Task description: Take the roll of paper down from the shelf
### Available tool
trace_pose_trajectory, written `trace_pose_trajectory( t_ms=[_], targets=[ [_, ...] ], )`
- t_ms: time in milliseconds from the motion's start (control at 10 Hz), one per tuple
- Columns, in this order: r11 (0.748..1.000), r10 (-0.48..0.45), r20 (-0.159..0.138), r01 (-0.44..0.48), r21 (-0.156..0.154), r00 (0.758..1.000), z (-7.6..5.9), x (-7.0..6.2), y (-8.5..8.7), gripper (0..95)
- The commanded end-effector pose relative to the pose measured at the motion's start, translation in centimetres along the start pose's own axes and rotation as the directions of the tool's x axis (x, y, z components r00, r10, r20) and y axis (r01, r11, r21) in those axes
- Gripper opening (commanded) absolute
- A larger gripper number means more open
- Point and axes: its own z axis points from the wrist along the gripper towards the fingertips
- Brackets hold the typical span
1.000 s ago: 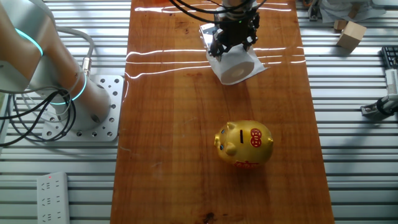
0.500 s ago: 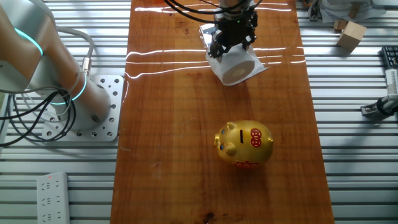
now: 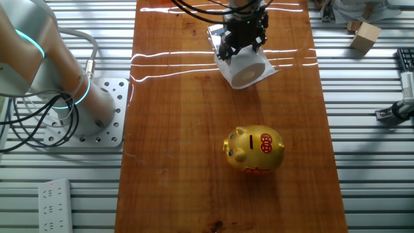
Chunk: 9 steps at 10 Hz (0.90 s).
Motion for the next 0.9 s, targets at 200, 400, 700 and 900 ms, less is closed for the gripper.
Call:
trace_pose_trajectory(
  t_ms=[200, 400, 700, 900],
  targets=[
    [1.000, 0.001, -0.007, -0.001, -0.001, 1.000, 0.4, -0.1, -0.1, 57.0],
    [1.000, 0.003, -0.009, -0.003, 0.003, 1.000, 0.6, -0.3, 0.0, 57.0],
    [1.000, 0.007, -0.009, -0.007, 0.006, 1.000, 1.2, -0.6, 0.1, 57.0],
    [1.000, 0.009, -0.009, -0.009, 0.007, 1.000, 1.3, -0.6, 0.1, 57.0]
  ],
)
